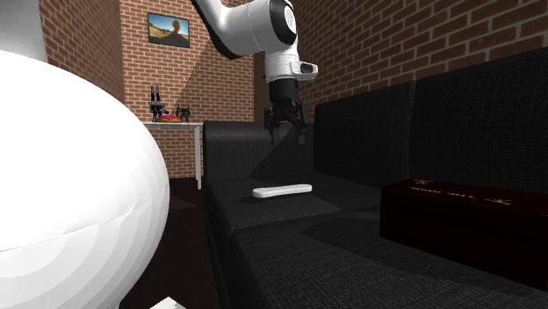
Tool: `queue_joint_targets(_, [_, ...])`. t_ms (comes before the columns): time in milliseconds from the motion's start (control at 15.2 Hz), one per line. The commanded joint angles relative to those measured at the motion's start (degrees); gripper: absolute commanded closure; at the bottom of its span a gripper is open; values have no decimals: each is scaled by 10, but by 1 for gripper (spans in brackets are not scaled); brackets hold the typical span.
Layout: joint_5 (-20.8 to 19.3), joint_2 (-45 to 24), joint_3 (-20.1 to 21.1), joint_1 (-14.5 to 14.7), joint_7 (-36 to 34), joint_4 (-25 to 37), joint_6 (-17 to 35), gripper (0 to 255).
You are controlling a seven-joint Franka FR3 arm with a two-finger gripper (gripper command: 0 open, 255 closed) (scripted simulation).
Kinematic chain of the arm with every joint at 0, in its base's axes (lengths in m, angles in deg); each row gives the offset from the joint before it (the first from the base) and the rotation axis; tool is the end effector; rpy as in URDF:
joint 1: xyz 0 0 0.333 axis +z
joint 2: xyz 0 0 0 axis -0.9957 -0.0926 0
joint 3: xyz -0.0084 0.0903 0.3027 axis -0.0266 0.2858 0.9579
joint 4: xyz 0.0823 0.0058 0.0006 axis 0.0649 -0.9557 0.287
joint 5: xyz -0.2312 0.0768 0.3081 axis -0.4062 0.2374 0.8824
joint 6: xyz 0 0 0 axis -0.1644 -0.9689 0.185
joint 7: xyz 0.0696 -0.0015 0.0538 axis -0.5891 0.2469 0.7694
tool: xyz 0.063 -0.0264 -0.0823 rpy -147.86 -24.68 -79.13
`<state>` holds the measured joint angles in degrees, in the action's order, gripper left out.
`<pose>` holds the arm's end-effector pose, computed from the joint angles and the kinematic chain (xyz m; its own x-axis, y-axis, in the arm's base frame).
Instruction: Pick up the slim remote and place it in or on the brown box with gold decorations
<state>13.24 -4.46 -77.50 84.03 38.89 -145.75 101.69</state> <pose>0.4871 0.0933 0.4943 0.9574 -0.2802 0.0703 -0.2829 -0.9586 0.0318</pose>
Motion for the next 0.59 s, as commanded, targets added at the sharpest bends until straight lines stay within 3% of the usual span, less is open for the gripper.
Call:
queue_joint_targets(0, [-2, -38, 12, 3, -37, 18, 16, 0])
queue_joint_targets(528, [-30, -217, 31, 20, -156, 145, 49, 0])
